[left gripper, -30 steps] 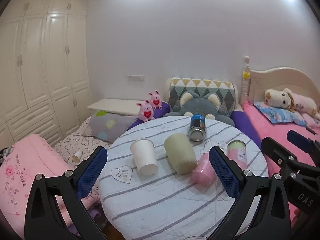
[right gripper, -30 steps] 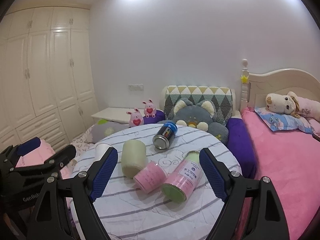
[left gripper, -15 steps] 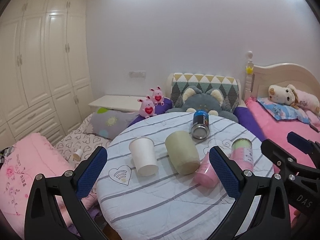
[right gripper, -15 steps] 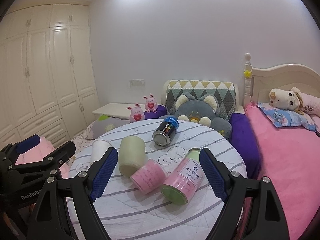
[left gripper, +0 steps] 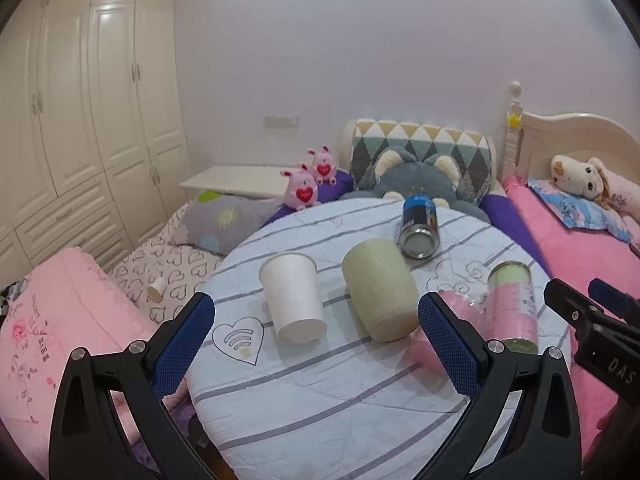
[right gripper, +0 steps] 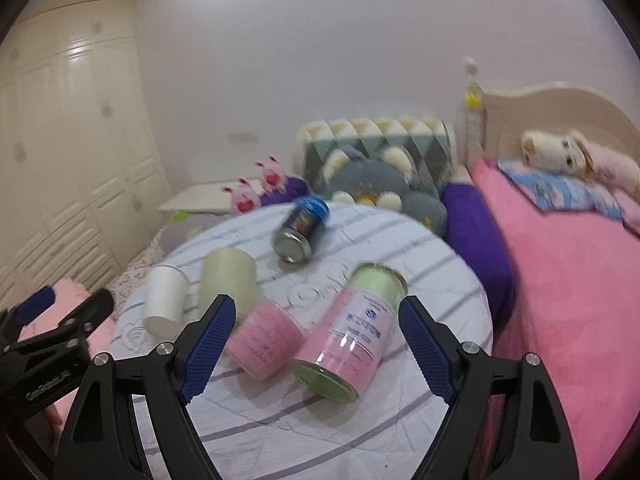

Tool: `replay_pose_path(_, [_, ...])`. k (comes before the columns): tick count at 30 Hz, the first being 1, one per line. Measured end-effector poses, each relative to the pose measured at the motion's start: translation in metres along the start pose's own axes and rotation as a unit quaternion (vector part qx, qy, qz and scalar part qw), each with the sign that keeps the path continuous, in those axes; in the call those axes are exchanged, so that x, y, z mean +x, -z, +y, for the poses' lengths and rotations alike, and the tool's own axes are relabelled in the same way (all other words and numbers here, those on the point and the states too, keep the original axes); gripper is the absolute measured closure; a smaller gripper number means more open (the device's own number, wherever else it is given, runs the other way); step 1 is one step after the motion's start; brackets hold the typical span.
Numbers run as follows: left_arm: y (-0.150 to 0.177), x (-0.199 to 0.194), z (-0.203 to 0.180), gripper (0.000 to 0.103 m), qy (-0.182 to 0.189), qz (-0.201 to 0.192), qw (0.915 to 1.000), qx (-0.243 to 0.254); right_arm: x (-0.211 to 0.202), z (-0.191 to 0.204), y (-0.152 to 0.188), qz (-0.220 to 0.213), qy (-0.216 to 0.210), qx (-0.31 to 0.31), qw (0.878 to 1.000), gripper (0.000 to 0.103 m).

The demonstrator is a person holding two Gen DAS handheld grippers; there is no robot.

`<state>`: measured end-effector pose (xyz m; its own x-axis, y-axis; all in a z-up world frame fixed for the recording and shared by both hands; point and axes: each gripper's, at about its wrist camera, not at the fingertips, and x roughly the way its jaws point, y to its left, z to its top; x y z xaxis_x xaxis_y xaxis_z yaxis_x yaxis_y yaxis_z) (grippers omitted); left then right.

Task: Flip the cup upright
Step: 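Move the right tool toward the pink-and-green cookie canister lying on its side, then close the right tool around the cookie canister and lift it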

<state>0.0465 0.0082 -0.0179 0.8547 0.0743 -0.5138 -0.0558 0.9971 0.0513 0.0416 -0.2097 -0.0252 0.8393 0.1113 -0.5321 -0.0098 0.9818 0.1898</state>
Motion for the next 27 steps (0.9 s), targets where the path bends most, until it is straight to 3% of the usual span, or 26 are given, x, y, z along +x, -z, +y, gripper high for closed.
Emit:
replay_pose_path(7, [0.003,0.025,-0.003,0.0,0.005,0.024,0.9997,0.005,0.034,-0.024,0.004,0.055,0.013,0.065,0.996,0.018])
replay_pose_path(19, [0.006,0.059,-0.011,0.0,0.009,0.054,0.9983,0.021,0.105,-0.05,0.009,0.152,0.004,0.149,0.977,0.018])
replay_pose_path(25, [0.006,0.069,-0.009,0.0,0.003,0.067,0.9975,0.024,0.127,-0.062,0.018,0.185,-0.023,0.165,0.969,0.018])
replay_pose_path(27, [0.006,0.071,-0.01,0.0,0.0,0.067,0.9975,0.024,0.127,-0.064,0.02,0.18,-0.039,0.165,0.969,0.023])
